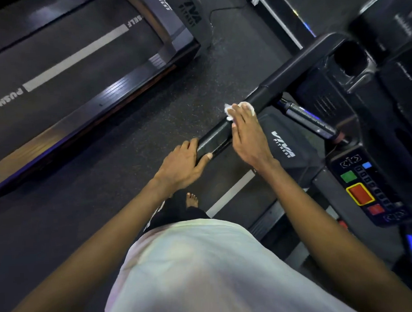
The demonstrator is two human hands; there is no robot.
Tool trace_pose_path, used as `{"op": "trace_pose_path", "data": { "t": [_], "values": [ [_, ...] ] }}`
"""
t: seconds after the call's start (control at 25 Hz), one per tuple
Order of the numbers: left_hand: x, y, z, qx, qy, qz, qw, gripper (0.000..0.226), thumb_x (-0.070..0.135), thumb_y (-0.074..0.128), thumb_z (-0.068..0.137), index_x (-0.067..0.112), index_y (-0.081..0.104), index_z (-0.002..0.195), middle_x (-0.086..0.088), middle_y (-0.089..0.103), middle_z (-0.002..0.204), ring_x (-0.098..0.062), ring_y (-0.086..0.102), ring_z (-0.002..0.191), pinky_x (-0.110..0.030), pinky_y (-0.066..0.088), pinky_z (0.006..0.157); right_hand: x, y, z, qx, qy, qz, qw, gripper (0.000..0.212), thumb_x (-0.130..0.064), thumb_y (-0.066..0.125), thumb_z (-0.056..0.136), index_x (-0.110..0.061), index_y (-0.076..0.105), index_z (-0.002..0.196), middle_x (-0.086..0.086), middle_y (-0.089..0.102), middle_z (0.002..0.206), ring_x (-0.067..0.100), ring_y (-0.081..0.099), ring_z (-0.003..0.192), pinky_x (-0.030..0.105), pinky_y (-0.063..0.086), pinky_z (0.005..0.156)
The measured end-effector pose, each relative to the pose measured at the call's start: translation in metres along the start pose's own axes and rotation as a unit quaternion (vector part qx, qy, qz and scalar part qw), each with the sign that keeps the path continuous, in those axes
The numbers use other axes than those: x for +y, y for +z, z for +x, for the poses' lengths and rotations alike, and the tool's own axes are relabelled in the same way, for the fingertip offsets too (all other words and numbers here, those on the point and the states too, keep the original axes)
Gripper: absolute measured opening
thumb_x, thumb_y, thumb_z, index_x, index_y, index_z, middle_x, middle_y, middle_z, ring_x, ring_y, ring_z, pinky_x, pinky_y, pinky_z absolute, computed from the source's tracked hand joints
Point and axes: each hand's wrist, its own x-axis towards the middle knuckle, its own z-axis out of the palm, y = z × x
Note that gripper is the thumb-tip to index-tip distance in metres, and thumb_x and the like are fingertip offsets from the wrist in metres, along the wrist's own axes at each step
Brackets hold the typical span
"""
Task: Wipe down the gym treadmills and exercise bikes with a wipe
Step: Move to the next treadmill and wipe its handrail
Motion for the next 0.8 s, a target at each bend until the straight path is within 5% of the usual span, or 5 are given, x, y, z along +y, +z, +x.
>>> {"op": "trace_pose_path", "data": {
  "t": [0.24, 0.4, 0.56, 0.68, 0.8],
  "values": [
    [-0.017, -0.001, 0.002, -0.049, 0.025, -0.063, 0.996, 0.07, 0.053, 0.035, 0.101, 0.007, 0.022, 0.151, -0.02, 0.044, 0.142, -0.038, 0.047, 0.125, -0.047, 0.039, 0.105, 0.007, -0.02, 0.029, -0.1, -0.01, -0.115, 0.988, 0.046, -0.022, 0.032, 0.094, -0.016, 0.056, 0.132, -0.001, 0.057, 0.134, 0.019, 0.045, 0.131, 0.043, 0.027, 0.118],
    [-0.031, 0.002, 0.004, -0.054, 0.035, -0.078, 0.995, 0.079, 0.065, 0.032, 0.094, 0.008, 0.028, 0.149, -0.017, 0.047, 0.14, -0.035, 0.049, 0.124, -0.048, 0.042, 0.103, -0.014, -0.02, 0.053, -0.168, -0.022, -0.127, 0.977, 0.051, -0.029, 0.024, 0.085, -0.009, 0.067, 0.105, 0.008, 0.063, 0.103, 0.027, 0.057, 0.099, 0.038, 0.045, 0.095],
    [-0.031, 0.002, 0.004, -0.059, 0.03, -0.075, 0.995, 0.08, 0.065, 0.031, 0.093, 0.007, 0.03, 0.148, -0.017, 0.047, 0.14, -0.033, 0.049, 0.124, -0.048, 0.042, 0.102, -0.041, -0.002, 0.061, -0.282, -0.054, -0.155, 0.945, 0.053, -0.038, 0.022, 0.087, -0.013, 0.069, 0.091, 0.006, 0.064, 0.093, 0.024, 0.062, 0.095, 0.039, 0.05, 0.091],
    [-0.031, 0.0, 0.006, -0.061, 0.035, -0.065, 0.995, 0.08, 0.065, 0.032, 0.094, 0.007, 0.029, 0.149, -0.015, 0.044, 0.144, -0.031, 0.046, 0.129, -0.047, 0.041, 0.105, -0.023, 0.001, 0.074, -0.308, -0.042, -0.225, 0.923, 0.07, -0.045, 0.01, 0.088, -0.015, 0.073, 0.095, 0.006, 0.071, 0.103, 0.02, 0.064, 0.107, 0.041, 0.032, 0.115],
    [-0.034, -0.001, 0.011, -0.088, 0.043, -0.069, 0.993, 0.084, 0.069, 0.031, 0.093, 0.007, 0.025, 0.15, -0.014, 0.04, 0.148, -0.03, 0.043, 0.132, -0.047, 0.04, 0.107, -0.01, -0.006, 0.086, -0.317, 0.009, -0.272, 0.909, 0.075, -0.046, 0.006, 0.083, -0.016, 0.074, 0.1, 0.005, 0.07, 0.112, 0.017, 0.058, 0.117, 0.041, 0.015, 0.12]
  ]
}}
